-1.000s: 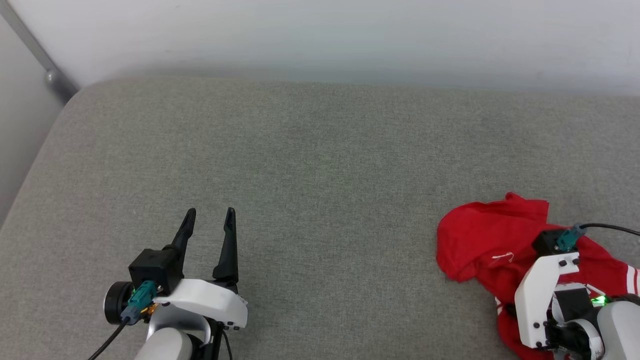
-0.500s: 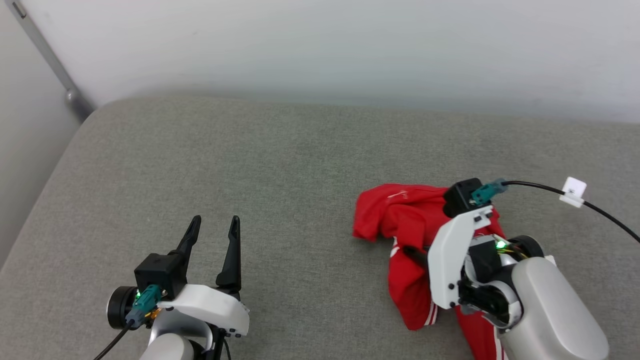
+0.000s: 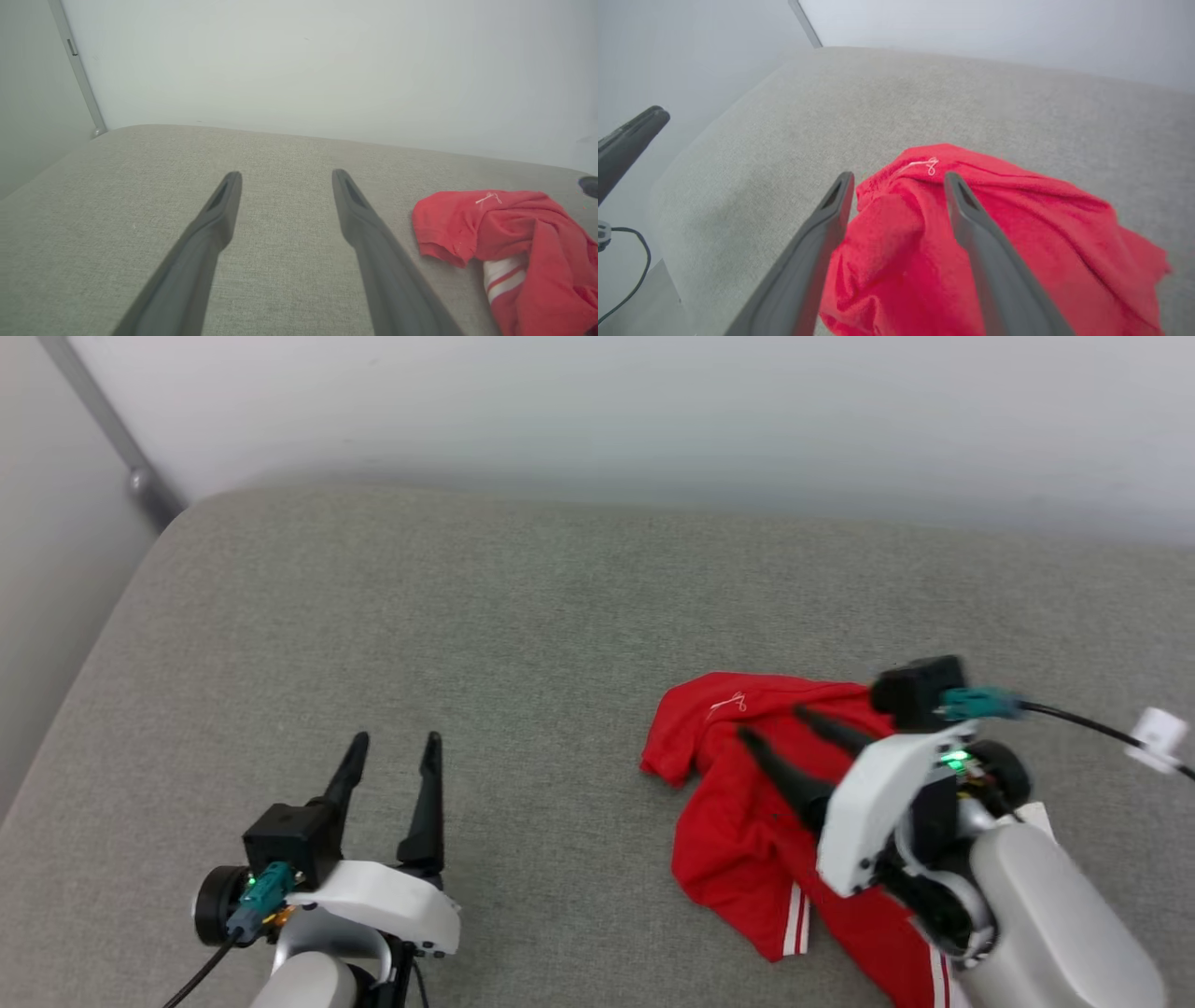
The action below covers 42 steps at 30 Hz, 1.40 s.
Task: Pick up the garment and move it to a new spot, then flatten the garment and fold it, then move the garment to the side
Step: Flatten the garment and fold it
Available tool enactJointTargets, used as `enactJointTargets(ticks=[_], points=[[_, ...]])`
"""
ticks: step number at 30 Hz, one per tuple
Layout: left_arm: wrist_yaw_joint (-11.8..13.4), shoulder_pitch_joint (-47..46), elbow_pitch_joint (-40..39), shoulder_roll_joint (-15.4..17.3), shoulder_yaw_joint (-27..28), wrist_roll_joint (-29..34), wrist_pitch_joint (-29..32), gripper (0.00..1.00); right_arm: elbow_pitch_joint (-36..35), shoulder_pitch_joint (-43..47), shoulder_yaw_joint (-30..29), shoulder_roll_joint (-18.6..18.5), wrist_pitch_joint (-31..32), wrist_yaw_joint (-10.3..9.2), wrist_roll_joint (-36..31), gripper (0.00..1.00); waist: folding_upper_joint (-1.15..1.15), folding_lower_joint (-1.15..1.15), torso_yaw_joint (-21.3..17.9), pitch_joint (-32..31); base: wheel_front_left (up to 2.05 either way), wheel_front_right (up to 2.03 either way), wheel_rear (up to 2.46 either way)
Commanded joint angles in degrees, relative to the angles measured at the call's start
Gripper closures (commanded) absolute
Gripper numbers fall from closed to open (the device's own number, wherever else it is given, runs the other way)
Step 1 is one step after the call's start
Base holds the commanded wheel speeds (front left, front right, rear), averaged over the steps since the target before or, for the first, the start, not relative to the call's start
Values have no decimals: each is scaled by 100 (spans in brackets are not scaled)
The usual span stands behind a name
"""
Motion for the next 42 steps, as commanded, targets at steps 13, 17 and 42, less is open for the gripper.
enactJointTargets(ticks=[13,17,42], points=[[28,101,-18,155,-81,1,107,0,-1026,1165,-1899,-488,-2325,-4,-1033,0,0,0,-420,-364,0,0,0],[37,159,-29,182,-112,3,155,0,-1391,1677,-2344,-395,-2578,-4,-1241,0,0,0,-456,-448,0,0,0],[-1264,-877,748,177,-1555,-450,3157,0,-3229,3152,-2152,247,-1702,-4,-1581,0,0,0,-1253,-453,0,0,0]])
